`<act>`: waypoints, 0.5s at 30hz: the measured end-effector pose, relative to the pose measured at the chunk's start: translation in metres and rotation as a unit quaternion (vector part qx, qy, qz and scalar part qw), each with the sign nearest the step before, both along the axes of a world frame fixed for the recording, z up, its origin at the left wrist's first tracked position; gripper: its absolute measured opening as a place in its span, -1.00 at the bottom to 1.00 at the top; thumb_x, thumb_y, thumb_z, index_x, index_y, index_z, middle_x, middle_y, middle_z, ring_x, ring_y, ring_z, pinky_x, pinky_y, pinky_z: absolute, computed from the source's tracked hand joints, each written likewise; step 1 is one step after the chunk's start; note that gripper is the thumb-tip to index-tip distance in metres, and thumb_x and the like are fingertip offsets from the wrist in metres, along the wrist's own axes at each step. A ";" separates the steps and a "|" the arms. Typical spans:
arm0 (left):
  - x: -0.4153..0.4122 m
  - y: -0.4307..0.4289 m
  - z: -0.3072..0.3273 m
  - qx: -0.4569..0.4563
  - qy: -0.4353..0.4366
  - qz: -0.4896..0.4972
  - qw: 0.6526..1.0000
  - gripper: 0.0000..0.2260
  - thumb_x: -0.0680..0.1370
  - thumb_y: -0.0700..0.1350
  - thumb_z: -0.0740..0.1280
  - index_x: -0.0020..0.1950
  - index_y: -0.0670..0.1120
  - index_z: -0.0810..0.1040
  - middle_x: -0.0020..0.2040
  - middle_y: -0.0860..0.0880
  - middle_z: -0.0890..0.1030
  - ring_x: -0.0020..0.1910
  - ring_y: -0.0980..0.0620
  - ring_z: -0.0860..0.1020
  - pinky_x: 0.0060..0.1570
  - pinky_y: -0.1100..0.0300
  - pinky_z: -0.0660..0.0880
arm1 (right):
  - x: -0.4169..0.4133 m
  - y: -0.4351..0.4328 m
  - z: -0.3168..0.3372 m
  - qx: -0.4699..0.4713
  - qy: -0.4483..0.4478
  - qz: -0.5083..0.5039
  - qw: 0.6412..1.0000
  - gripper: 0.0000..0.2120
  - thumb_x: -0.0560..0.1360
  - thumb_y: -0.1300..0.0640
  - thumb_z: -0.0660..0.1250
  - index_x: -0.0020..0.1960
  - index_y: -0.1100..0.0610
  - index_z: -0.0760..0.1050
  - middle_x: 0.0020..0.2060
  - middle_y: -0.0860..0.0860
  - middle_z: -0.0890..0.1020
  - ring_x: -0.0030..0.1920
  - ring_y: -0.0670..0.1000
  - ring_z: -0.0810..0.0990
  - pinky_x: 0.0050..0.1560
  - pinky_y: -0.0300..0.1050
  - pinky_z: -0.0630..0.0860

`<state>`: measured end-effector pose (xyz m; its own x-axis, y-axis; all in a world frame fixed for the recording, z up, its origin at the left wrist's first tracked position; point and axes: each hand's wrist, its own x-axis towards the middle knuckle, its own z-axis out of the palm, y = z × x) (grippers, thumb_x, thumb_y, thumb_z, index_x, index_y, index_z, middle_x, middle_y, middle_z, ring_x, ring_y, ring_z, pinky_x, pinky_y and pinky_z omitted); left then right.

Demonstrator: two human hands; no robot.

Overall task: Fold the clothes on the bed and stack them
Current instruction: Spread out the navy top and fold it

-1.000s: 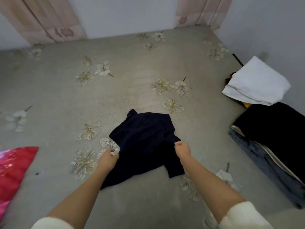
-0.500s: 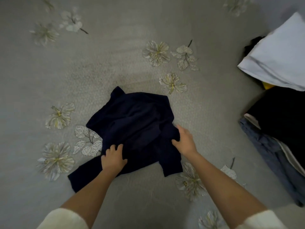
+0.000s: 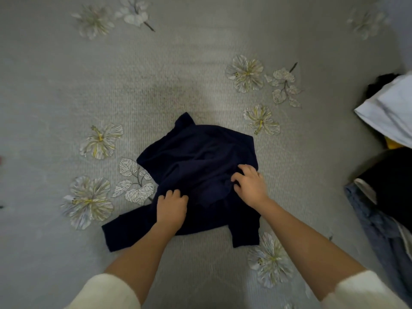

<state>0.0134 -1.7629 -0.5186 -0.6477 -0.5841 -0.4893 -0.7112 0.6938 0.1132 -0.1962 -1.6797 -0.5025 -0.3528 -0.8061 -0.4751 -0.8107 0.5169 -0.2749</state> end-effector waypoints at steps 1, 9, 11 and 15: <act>0.004 0.002 -0.002 0.005 0.030 -0.021 0.999 -0.74 0.08 -0.18 0.62 -0.43 -0.07 0.54 -0.35 -0.05 0.55 -0.41 -0.05 0.53 -0.47 0.17 0.43 | -0.001 0.002 0.004 0.008 -0.038 -0.015 0.999 -0.84 0.51 0.19 0.27 0.07 0.15 0.53 0.31 0.09 0.44 0.40 0.12 0.31 0.28 0.00 0.26; 0.007 0.022 0.032 0.080 0.143 0.137 0.977 -0.43 0.51 0.14 0.28 0.45 -0.04 0.23 0.38 -0.01 0.38 0.34 -0.05 0.34 0.28 0.07 0.27 | 0.017 0.000 0.110 -0.125 -0.255 -0.210 0.936 -0.75 0.50 0.32 0.25 -0.26 0.03 0.35 -0.26 0.05 0.47 -0.21 -0.06 0.43 -0.22 -0.33 0.33; 0.003 0.021 0.054 0.063 0.201 0.159 0.964 -0.46 0.48 0.13 0.32 0.40 -0.05 0.33 0.32 -0.04 0.43 0.30 -0.05 0.38 0.26 0.08 0.28 | 0.020 -0.001 0.148 -0.152 -0.288 -0.222 0.919 -0.74 0.50 0.35 0.25 -0.26 0.05 0.38 -0.30 0.00 0.48 -0.31 -0.19 0.43 -0.27 -0.41 0.34; 0.001 0.025 0.096 0.100 0.277 0.136 0.946 -0.36 0.38 0.19 0.41 0.37 -0.06 0.36 0.31 0.00 0.41 0.29 0.00 0.37 0.27 0.12 0.28 | 0.034 -0.002 0.215 -0.210 -0.330 -0.253 0.885 -0.75 0.51 0.34 0.24 -0.26 0.07 0.41 -0.35 -0.04 0.49 -0.44 -0.28 0.42 -0.34 -0.40 0.35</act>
